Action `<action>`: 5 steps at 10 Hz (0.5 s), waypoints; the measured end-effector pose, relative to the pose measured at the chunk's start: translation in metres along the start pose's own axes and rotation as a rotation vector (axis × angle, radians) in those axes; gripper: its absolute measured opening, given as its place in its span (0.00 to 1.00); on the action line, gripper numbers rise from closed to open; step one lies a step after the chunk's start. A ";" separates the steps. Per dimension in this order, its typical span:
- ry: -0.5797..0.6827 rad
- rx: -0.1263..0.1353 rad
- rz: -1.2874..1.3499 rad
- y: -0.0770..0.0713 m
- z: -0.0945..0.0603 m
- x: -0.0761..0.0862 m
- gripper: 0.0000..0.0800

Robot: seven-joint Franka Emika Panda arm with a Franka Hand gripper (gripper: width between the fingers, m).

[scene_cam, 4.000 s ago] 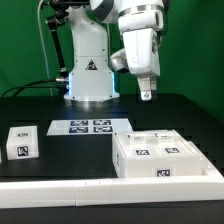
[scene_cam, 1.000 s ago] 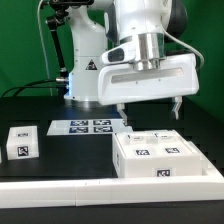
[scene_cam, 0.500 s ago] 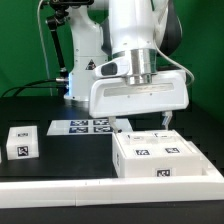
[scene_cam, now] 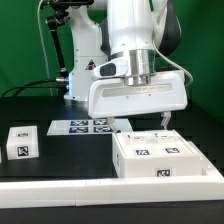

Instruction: Assemble cabinet

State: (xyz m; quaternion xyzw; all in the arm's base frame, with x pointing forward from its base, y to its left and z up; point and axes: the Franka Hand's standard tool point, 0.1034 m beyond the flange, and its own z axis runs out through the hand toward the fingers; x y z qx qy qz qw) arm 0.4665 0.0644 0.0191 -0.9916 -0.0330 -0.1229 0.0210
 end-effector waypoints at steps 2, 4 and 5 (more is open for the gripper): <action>0.009 -0.011 0.017 0.014 0.009 0.013 1.00; 0.024 -0.011 0.018 0.016 0.014 0.026 1.00; 0.029 -0.009 0.018 0.015 0.016 0.031 1.00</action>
Offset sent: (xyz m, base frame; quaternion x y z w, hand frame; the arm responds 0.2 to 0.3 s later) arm 0.0281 -0.0045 -0.0052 0.0092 0.0028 0.0088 0.9999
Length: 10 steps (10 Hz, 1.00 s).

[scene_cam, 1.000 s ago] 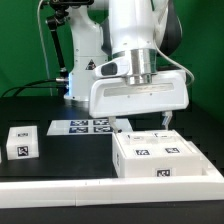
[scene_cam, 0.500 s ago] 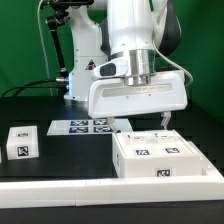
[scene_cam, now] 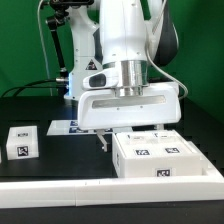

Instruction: Assemble cabinet

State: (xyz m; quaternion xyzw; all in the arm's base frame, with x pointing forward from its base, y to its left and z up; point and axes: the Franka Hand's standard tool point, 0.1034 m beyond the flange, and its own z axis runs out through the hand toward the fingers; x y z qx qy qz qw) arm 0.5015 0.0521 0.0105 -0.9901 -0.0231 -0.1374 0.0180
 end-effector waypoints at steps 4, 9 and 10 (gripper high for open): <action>0.006 0.006 -0.005 -0.008 0.005 0.005 1.00; -0.009 0.004 -0.007 -0.009 0.003 -0.006 1.00; -0.018 0.004 0.031 -0.013 0.004 -0.012 1.00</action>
Offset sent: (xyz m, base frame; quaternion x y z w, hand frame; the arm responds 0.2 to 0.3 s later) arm 0.0013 0.0097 -0.0130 -0.0128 0.0010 0.0217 0.9997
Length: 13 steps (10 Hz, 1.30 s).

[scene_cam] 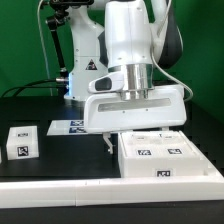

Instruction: Assemble cabinet

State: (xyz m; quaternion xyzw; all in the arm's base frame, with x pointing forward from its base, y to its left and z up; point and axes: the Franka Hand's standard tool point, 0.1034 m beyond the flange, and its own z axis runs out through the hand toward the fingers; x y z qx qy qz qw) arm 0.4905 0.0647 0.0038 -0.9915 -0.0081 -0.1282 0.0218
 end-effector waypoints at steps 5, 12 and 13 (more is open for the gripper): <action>0.004 0.007 0.004 -0.015 0.000 0.003 1.00; 0.017 0.008 -0.018 -0.017 0.002 0.009 0.67; 0.017 0.008 -0.020 -0.018 0.002 0.009 0.45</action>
Offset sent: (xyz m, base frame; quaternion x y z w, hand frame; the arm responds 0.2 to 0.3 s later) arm 0.0022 0.0055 -0.0070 -0.0173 0.0055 0.0457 0.9988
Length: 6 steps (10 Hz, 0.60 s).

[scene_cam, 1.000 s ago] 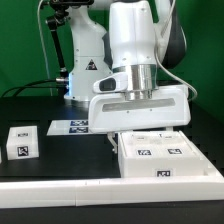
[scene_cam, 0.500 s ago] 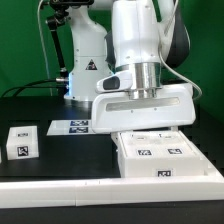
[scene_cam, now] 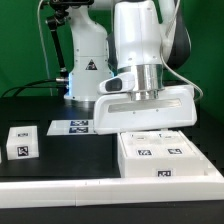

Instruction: Assemble cabinet

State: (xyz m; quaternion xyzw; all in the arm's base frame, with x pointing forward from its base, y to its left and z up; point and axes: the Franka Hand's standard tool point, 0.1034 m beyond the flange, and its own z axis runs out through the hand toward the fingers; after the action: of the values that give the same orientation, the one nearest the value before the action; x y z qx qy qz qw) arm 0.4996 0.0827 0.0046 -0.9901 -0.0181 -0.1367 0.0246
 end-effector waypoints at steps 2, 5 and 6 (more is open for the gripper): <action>-0.002 0.000 -0.012 0.000 0.001 -0.002 0.28; -0.006 -0.002 -0.066 0.002 0.000 -0.002 0.02; -0.008 -0.001 -0.066 0.002 0.000 -0.003 0.01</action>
Offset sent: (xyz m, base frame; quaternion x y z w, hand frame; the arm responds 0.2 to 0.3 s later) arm -0.0072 -0.0101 0.0002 -0.0170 -0.0061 -0.0564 0.9982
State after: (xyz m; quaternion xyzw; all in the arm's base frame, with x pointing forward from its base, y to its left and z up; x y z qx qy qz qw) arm 0.4973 0.0808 0.0034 -0.9895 -0.0510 -0.1337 0.0193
